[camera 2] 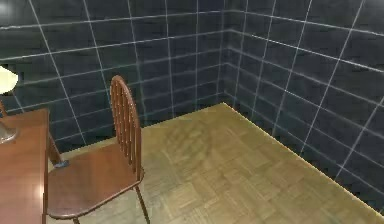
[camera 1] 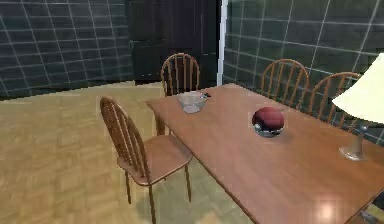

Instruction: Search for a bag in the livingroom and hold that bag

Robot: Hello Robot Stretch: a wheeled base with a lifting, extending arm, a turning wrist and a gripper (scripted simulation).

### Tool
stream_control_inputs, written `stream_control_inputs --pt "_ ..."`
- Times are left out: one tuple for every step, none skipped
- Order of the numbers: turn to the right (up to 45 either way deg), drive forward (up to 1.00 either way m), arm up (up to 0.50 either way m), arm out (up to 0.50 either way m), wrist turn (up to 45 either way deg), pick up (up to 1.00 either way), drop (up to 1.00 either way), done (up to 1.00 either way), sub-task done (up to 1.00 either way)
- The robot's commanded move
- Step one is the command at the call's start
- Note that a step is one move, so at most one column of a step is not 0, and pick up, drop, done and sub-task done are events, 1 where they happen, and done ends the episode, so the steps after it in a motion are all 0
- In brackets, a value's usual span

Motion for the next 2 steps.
stream_control_inputs --pt "-45.0 0.0 0.0 0.0 0.0 0.0 0.0 0.0 0.0" --pt "-45.0 0.0 0.0 0.0 0.0 0.0 0.0 0.0 0.0"
